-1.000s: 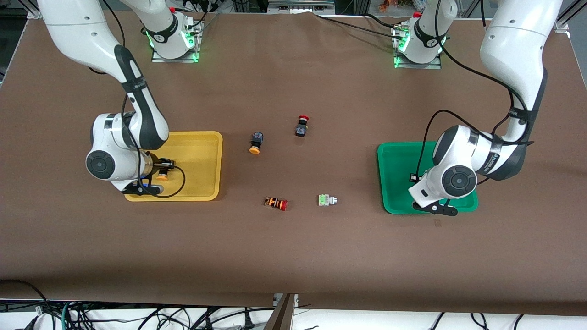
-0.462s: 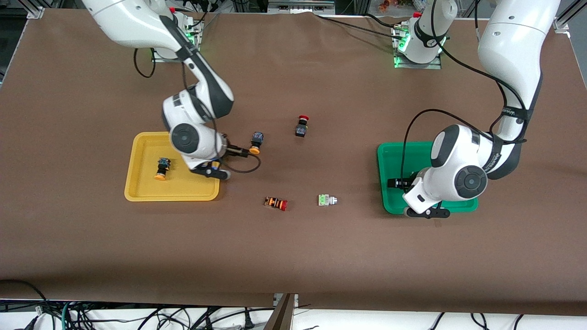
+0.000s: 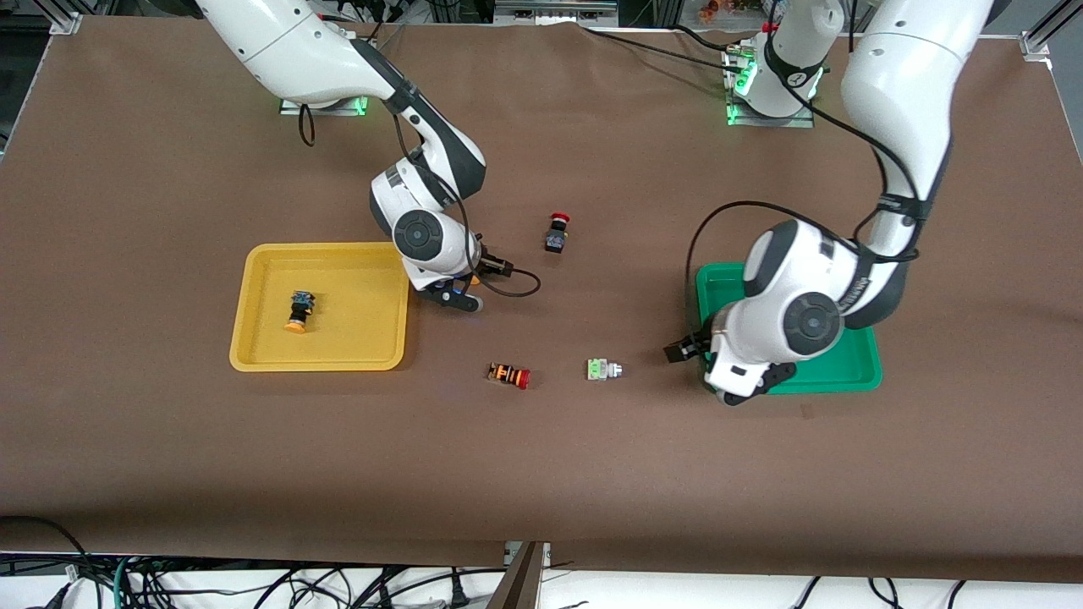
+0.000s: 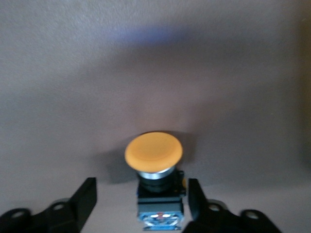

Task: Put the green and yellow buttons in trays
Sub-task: 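Grasp another yellow button with the right gripper while the left releases green, then carry the yellow button to the yellow tray while the left grasps green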

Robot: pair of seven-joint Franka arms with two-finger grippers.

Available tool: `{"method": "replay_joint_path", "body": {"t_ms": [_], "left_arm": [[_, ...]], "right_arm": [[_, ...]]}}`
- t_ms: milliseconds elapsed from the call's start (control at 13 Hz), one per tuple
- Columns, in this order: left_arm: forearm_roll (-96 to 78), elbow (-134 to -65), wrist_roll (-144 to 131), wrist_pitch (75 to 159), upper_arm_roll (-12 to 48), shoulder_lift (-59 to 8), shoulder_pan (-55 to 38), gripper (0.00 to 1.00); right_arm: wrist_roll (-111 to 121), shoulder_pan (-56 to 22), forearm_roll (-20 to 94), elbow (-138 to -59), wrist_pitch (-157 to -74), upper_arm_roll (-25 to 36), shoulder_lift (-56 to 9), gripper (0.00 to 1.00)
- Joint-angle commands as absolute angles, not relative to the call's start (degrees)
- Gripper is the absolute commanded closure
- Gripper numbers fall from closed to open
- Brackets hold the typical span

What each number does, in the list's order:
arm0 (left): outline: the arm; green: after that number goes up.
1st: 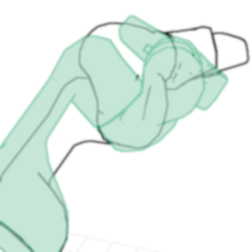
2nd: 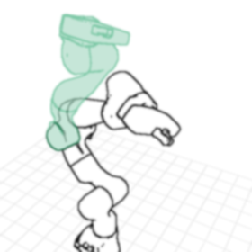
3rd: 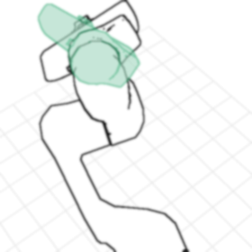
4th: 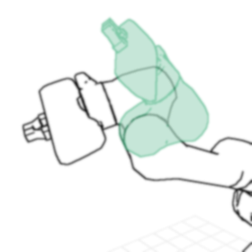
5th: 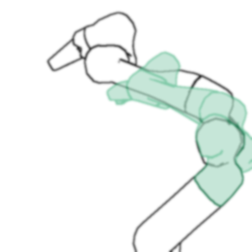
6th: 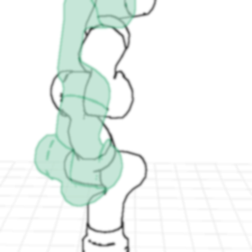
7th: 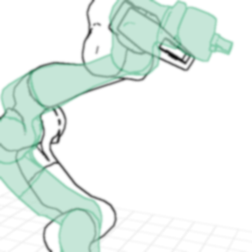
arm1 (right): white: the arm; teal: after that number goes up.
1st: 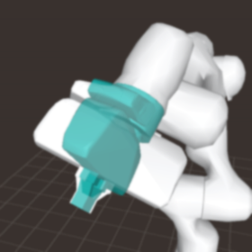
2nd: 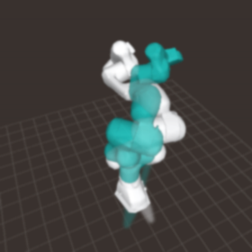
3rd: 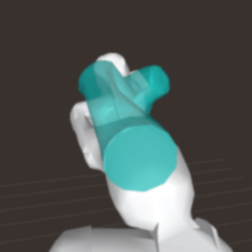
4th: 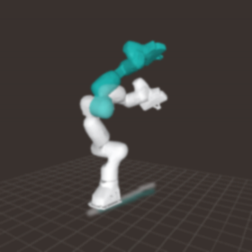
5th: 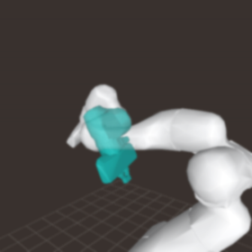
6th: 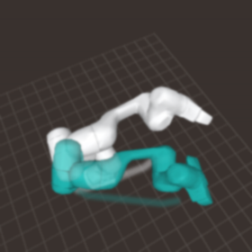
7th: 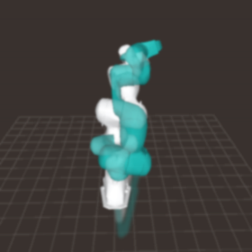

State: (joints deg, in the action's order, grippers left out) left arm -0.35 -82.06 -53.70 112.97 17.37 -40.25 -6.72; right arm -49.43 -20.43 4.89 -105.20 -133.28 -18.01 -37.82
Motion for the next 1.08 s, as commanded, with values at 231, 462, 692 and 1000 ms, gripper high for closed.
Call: {"method": "replay_joint_path", "body": {"t_ms": [231,462,692,1000], "left_arm": [[-2.72,-78.05,-88.81,127.50,16.96,-48.42,-10.28,0.00],[-6.92,-77.87,-98.42,137.08,16.96,-51.49,-11.51,0.00],[-8.79,-77.96,-100.89,141.58,16.96,-53.78,-13.62,0.00],[-8.35,-79.10,-100.90,141.86,16.61,-53.70,-15.65,0.17]], "right_arm": [[-48.01,-17.85,4.40,-105.39,-128.96,-18.11,-34.38,1.00],[-36.26,-15.03,4.13,-104.06,-121.57,-12.60,-31.73,1.00],[-22.36,-14.68,4.13,-104.41,-121.03,-5.03,-32.25,1.00],[-19.43,-14.15,4.04,-105.03,-120.94,-2.29,-32.87,0.44]]}}
